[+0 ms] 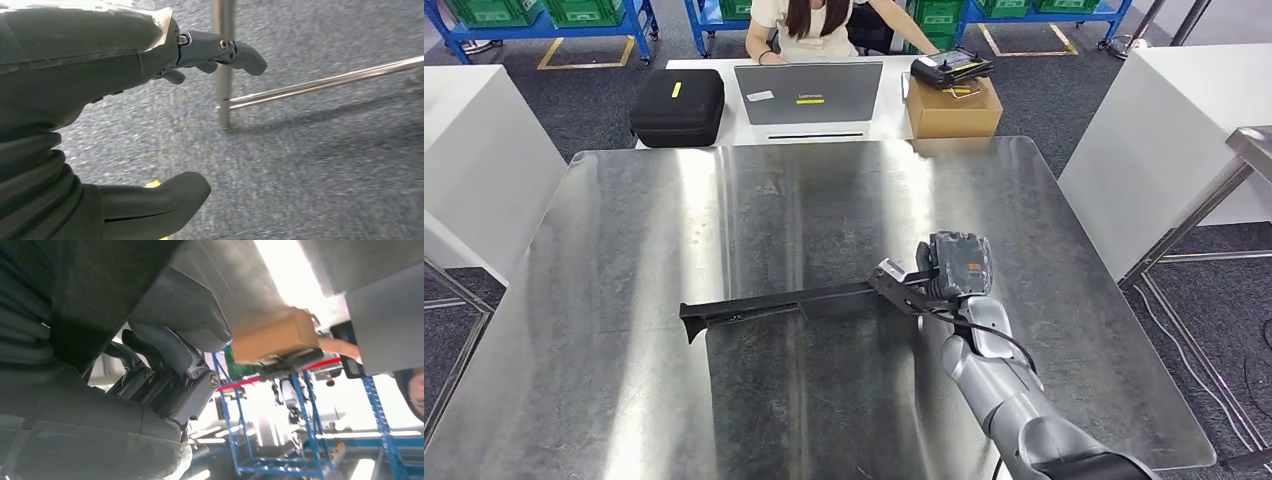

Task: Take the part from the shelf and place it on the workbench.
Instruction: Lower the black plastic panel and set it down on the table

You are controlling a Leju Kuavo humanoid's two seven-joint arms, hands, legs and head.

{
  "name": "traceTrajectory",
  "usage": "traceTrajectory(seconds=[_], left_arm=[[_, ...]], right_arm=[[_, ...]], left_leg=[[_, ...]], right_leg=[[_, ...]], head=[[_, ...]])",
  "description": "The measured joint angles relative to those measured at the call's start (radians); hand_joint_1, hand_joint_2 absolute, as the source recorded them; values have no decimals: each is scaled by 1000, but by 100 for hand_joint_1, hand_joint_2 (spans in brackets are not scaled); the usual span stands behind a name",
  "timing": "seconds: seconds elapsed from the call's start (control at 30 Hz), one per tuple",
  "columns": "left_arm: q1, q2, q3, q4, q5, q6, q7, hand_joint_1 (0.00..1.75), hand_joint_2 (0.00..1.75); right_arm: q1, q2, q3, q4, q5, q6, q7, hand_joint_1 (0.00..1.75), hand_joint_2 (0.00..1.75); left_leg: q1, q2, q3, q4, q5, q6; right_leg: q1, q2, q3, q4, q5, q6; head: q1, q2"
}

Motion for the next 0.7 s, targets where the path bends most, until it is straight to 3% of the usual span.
traceTrajectory(seconds=[0.17,0.3,0.5,0.7], left_arm=[[-5,-1,1,0,0,7,-2,0,175],[-44,-4,4,-8,2,14,-5,0,175],[-32,-5,5,-8,-13,15,-11,0,175],[-32,-5,2,-8,-31,15,-8,0,175]], right_arm=[[27,16,-3,-12,6,0,-1,175,175],[77,52,-13,-58,16,0,-5,175,175],[170,53,-45,-75,26,-1,-25,175,175],[186,56,-82,-87,16,-1,-58,175,175]], left_leg=[[0,2,8,0,-9,2],[0,13,-16,3,24,-5],[1,5,-13,1,18,-3],[3,0,1,0,13,-8]], right_leg=[[1,0,6,0,-3,0],[1,9,-18,5,27,1],[2,5,-18,4,20,0],[6,-1,-9,4,10,-4]], head=[[2,0],[-2,0],[-3,0],[-3,0]])
